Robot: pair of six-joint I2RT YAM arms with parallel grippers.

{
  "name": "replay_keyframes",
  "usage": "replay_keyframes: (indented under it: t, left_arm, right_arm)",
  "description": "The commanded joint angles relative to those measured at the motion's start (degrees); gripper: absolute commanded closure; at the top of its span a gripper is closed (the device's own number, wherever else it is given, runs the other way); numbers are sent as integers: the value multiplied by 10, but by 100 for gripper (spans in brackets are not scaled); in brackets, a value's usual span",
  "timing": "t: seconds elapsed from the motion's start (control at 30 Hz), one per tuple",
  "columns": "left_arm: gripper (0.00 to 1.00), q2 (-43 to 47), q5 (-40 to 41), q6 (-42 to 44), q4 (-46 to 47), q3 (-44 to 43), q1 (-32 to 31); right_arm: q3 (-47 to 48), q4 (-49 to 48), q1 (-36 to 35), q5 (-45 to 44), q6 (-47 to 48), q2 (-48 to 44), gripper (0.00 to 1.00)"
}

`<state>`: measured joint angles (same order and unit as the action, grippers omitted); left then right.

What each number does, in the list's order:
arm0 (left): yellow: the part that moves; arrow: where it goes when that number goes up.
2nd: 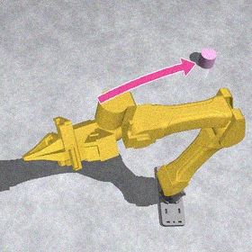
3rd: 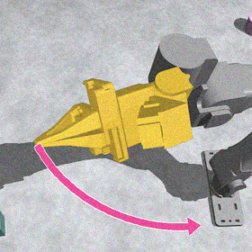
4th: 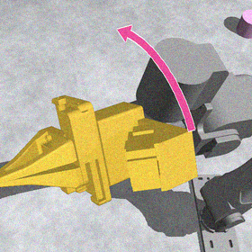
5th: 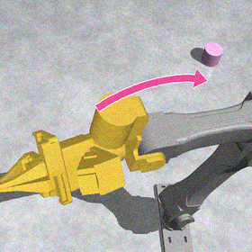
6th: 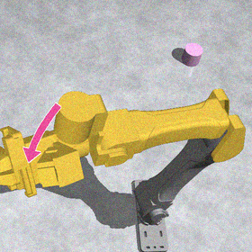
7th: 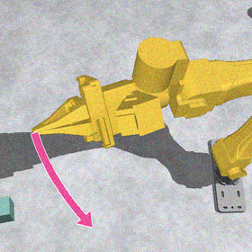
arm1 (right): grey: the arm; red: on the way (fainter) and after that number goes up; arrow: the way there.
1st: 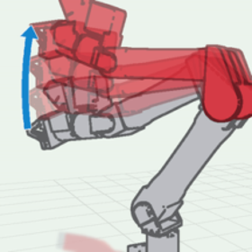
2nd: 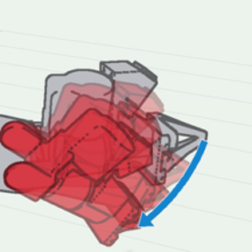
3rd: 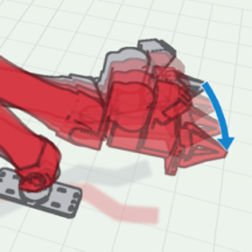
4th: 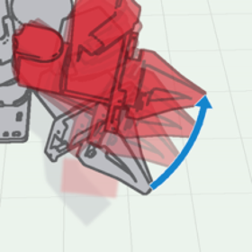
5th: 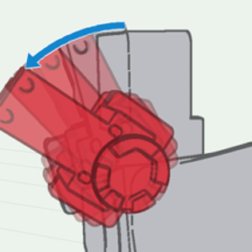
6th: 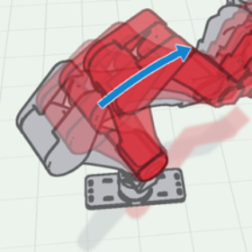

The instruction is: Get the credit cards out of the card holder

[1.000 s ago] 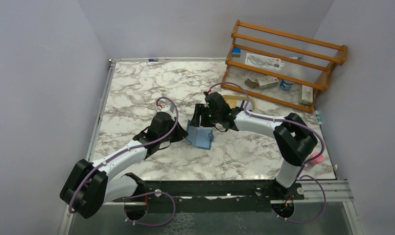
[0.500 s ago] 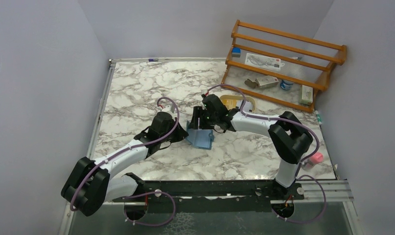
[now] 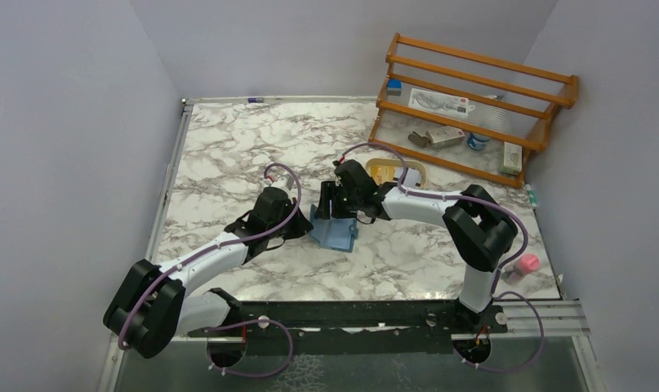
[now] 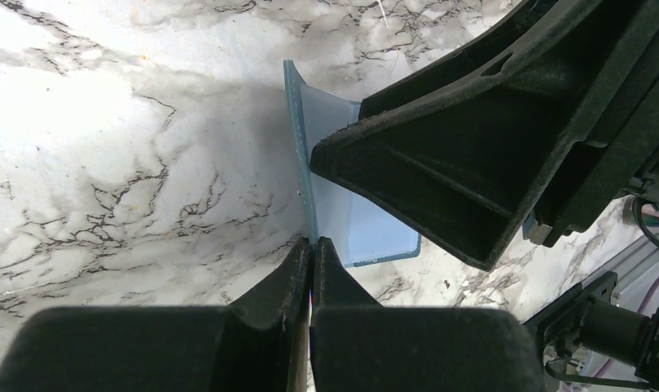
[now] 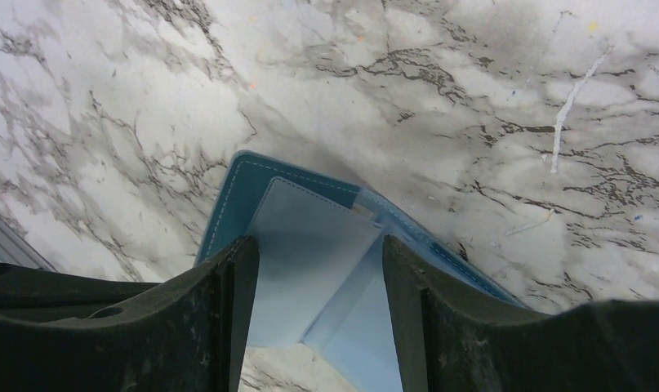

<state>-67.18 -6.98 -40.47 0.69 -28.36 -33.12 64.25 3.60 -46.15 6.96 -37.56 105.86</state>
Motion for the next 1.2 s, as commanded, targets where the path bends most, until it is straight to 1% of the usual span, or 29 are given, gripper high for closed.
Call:
replay_keyframes:
  t: [0.0,0.2,0.33,0.53,0.67,0.87,1.0,1.17]
  left_arm:
    - [100,5,-10,17,23,-14,-4]
    - [100,-1,-8,18,26,-16,-4]
    - [100,-7,-10,18,28,-17,-4]
    - [100,-10,-13,18,28,-12,-4]
    - [100,-13,-15,18,28,-12,-4]
    - [100,-12,-18,18,28,-11,-3]
    - [100,-12,-18,18,29,-11,-4]
    - [100,-8,-16,19,27,-10,-4]
  right_arm:
    - [-14,46,-10,-13,30,7,38]
    - [-22,63,-19,-29,49,1,39]
    - [-22,66,-22,-32,43,0,39]
    - [12,76,-22,-50,36,-34,39]
    - [39,78,-22,-38,27,-34,39]
    - [45,60,-22,-27,23,-44,39]
    - [52,62,-22,-15,17,-27,39]
    - [31,46,-22,-4,2,-18,39]
